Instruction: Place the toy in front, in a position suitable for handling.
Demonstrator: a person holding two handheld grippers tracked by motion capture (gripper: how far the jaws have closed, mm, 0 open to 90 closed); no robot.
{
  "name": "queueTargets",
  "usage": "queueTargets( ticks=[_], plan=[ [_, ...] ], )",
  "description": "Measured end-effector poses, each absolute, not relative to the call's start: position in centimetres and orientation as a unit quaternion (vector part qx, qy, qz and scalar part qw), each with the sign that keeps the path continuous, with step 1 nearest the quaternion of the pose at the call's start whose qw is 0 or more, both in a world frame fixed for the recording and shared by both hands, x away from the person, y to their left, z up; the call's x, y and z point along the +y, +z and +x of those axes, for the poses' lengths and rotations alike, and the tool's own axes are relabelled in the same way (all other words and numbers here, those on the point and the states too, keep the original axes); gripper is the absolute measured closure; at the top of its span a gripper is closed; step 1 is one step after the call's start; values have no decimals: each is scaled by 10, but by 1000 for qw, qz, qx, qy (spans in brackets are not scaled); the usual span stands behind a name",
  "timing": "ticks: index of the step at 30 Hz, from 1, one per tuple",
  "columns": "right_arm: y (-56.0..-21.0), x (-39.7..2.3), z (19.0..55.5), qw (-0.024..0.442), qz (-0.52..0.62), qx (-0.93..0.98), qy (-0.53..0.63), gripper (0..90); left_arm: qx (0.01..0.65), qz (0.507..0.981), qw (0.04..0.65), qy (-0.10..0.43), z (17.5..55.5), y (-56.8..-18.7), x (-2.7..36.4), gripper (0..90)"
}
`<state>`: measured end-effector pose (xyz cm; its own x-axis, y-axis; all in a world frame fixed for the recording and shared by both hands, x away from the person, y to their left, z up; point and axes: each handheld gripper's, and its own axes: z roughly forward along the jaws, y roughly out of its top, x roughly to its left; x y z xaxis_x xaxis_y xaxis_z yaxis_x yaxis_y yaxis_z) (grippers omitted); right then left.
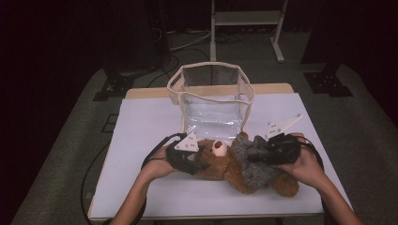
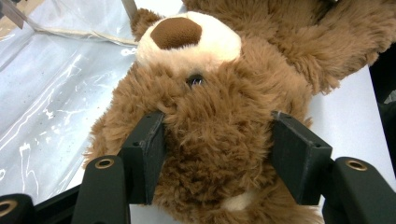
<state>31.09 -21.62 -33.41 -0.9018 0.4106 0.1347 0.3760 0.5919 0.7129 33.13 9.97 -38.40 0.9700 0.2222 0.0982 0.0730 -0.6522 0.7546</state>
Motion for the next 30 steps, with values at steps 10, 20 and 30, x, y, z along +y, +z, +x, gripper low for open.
queueTargets(
  ticks=[10, 20, 30],
  plan=[
    [-316, -252, 310, 42, 251, 884, 392, 763, 75, 909, 401, 84, 329, -384, 99, 389],
    [-349, -200, 319, -10, 208, 902, 379, 764, 85, 899, 421, 85, 340, -371, 90, 268],
    [-344, -219, 339, 14, 250, 885, 392, 765, 64, 904, 418, 61, 333, -380, 90, 326]
  ],
)
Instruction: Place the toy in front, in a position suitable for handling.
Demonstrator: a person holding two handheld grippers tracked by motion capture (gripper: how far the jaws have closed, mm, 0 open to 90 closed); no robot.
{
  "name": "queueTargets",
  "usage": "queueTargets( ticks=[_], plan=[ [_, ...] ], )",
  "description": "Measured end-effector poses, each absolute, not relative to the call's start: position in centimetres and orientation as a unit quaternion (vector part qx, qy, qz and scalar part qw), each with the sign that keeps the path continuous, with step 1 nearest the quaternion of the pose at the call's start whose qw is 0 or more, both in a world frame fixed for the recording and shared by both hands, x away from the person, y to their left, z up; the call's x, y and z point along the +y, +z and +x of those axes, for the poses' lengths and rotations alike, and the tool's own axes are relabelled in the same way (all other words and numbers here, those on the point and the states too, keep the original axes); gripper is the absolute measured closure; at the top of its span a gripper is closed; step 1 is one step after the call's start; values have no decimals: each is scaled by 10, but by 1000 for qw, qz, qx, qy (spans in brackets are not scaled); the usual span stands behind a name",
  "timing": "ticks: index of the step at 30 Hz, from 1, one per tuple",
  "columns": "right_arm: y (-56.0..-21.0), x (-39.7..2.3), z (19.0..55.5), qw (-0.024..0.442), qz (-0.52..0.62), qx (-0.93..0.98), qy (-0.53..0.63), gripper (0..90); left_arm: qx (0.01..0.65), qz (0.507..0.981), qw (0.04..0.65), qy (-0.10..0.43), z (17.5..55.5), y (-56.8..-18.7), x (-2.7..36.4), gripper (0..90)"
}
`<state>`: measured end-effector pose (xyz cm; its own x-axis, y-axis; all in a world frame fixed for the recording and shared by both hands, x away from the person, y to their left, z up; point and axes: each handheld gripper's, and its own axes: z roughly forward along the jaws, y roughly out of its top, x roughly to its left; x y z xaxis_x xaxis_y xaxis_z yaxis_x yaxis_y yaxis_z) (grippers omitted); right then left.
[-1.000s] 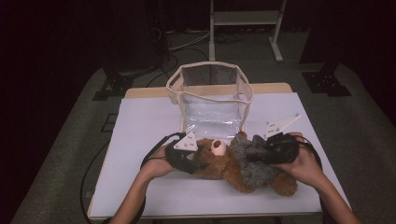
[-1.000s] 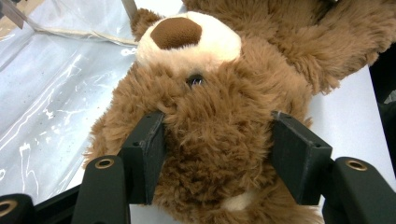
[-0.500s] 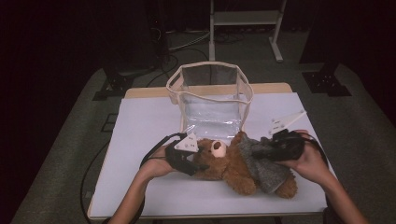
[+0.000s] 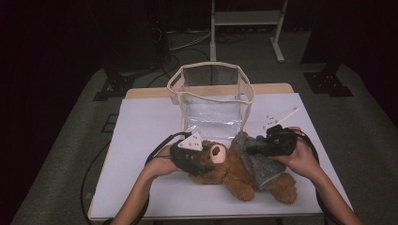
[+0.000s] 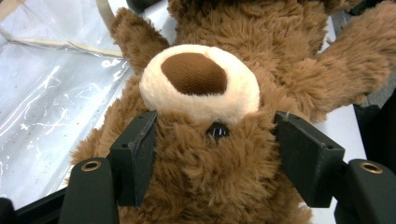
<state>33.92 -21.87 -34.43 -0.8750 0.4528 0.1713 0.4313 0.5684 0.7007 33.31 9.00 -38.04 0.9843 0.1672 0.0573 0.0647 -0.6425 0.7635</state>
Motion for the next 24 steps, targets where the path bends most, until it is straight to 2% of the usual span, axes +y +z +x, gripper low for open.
queueTargets(
  ticks=[1, 4, 6, 9, 17, 20, 24],
  plan=[
    [-349, -216, 339, 6, 246, 887, 390, 765, 61, 904, 418, 62, 333, -379, 90, 318],
    [-357, -209, 337, -3, 240, 890, 388, 766, 67, 900, 424, 68, 334, -375, 88, 209],
    [-359, -207, 335, -18, 232, 890, 393, 766, 73, 904, 417, 69, 337, -375, 83, 181],
    [-357, -206, 333, -12, 227, 892, 391, 765, 70, 907, 413, 52, 340, -384, 73, 152],
    [-347, -228, 339, 19, 254, 878, 405, 766, 76, 907, 412, 52, 343, -387, 70, 106],
    [-357, -231, 341, 5, 264, 876, 403, 766, 78, 907, 411, 53, 344, -385, 70, 92],
    [-367, -228, 335, -18, 260, 871, 416, 767, 90, 903, 415, 58, 346, -381, 71, 27]
  ],
)
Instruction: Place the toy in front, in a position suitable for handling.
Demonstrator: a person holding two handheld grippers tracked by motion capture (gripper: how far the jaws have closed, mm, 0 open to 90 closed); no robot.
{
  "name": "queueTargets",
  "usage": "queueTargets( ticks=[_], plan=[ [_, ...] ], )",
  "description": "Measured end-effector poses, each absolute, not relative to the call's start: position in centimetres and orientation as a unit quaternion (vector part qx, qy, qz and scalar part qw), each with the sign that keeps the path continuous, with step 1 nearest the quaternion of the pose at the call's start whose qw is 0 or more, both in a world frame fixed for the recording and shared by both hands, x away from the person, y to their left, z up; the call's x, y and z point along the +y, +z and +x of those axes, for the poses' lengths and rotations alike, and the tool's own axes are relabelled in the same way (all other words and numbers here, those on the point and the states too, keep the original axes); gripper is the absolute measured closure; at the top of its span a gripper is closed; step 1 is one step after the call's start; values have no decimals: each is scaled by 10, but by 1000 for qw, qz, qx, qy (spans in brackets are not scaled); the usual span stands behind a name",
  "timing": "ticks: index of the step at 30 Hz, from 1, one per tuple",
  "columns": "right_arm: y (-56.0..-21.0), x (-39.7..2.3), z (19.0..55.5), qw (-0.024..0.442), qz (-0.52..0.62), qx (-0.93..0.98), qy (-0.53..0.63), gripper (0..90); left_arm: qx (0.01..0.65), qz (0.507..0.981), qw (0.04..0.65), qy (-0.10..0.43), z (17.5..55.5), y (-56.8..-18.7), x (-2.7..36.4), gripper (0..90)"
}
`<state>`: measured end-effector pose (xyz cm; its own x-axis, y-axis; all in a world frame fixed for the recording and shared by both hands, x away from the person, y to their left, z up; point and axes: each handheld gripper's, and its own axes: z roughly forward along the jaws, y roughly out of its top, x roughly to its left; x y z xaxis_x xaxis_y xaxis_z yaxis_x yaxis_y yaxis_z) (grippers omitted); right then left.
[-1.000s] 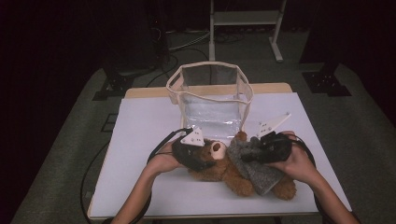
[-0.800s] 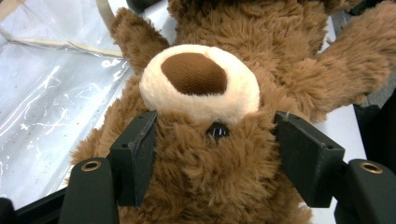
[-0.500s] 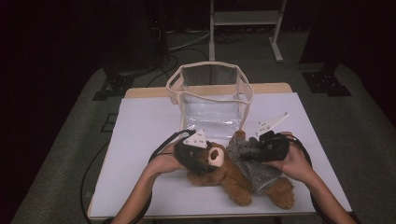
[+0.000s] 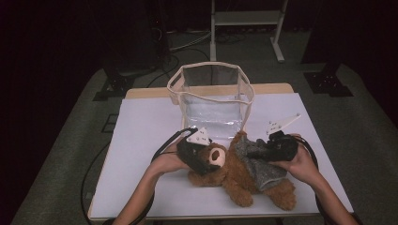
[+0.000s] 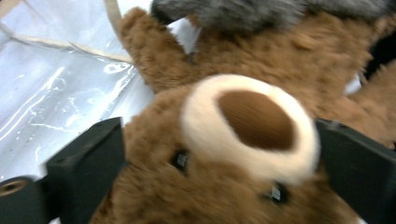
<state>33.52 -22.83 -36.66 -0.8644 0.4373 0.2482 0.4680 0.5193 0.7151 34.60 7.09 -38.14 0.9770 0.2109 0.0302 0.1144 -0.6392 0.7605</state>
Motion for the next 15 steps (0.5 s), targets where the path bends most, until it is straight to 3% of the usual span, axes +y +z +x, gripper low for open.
queueTargets(
  ticks=[5, 11, 15],
  plan=[
    [-365, -228, 330, 21, -250, -874, -417, 766, 74, 911, 404, 43, 343, -391, 62, 53],
    [-349, -238, 338, -7, -260, -866, -428, 766, 67, 911, 402, 64, 339, -386, 66, 283],
    [-347, -237, 346, -11, -263, -864, -430, 766, 63, 909, 399, 104, 341, -379, 66, 327]
  ],
)
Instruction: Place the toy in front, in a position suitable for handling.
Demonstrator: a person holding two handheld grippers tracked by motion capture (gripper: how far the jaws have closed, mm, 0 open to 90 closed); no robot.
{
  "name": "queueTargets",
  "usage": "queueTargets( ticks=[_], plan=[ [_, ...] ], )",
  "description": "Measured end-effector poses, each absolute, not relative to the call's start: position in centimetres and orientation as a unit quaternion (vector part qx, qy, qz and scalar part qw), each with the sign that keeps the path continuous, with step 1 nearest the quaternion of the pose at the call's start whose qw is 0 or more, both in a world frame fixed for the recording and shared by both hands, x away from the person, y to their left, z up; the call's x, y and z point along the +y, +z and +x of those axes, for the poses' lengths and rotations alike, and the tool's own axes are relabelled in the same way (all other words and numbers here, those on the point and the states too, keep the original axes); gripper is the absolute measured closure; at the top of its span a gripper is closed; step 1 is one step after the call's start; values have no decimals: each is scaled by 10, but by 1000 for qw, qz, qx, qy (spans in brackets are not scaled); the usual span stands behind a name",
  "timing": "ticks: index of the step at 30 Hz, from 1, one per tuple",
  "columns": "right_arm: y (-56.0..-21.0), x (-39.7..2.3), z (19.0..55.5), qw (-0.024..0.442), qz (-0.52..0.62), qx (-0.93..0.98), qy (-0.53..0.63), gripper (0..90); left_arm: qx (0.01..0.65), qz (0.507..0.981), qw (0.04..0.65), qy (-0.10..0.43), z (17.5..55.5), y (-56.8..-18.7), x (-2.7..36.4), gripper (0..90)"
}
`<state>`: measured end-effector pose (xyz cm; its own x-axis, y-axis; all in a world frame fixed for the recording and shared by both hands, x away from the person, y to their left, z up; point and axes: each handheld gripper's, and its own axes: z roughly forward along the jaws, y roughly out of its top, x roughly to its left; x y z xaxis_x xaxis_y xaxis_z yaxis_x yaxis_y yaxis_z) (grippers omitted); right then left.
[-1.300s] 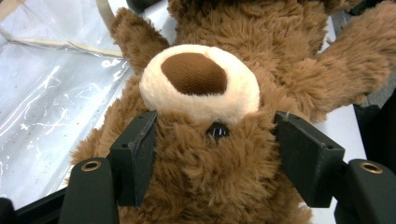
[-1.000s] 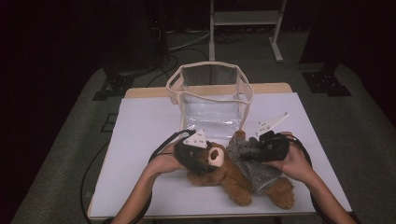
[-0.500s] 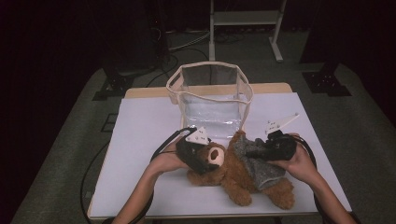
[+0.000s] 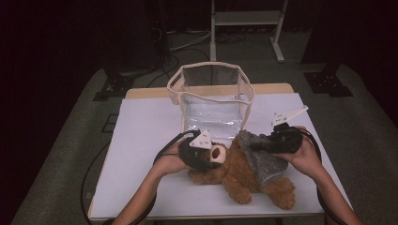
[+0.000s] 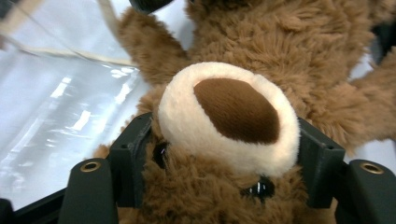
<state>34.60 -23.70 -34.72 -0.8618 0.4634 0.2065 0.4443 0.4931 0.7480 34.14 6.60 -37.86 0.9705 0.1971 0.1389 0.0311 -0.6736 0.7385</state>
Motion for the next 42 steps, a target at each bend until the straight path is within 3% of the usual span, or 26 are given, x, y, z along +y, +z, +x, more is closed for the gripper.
queueTargets(
  ticks=[9, 13, 20, 24, 26, 28, 33, 38, 42],
  plan=[
    [-347, -223, 372, 1, 268, 859, 437, 766, 94, 907, 380, 159, 346, -362, 86, 333],
    [-362, -212, 368, -20, 257, 867, 427, 766, 103, 912, 372, 139, 335, -378, 97, 319],
    [-374, -210, 346, -35, 241, 867, 435, 769, 89, 910, 387, 115, 328, -369, 102, 193],
    [-375, -211, 337, -31, 239, 868, 435, 769, 71, 908, 401, 94, 329, -361, 98, 193],
    [-375, -211, 336, -32, 237, 868, 435, 769, 70, 906, 409, 85, 329, -361, 99, 281],
    [-372, -210, 336, -32, 234, 869, 434, 768, 67, 915, 391, 77, 328, -366, 97, 305],
    [-353, -203, 341, 8, 235, 871, 431, 767, 63, 917, 387, 75, 324, -373, 100, 322],
    [-366, -189, 341, -15, 225, 881, 416, 767, 51, 917, 390, 68, 320, -366, 105, 310],
    [-373, -194, 328, -27, 217, 875, 431, 769, 65, 909, 408, 60, 326, -360, 107, 229]
  ],
)
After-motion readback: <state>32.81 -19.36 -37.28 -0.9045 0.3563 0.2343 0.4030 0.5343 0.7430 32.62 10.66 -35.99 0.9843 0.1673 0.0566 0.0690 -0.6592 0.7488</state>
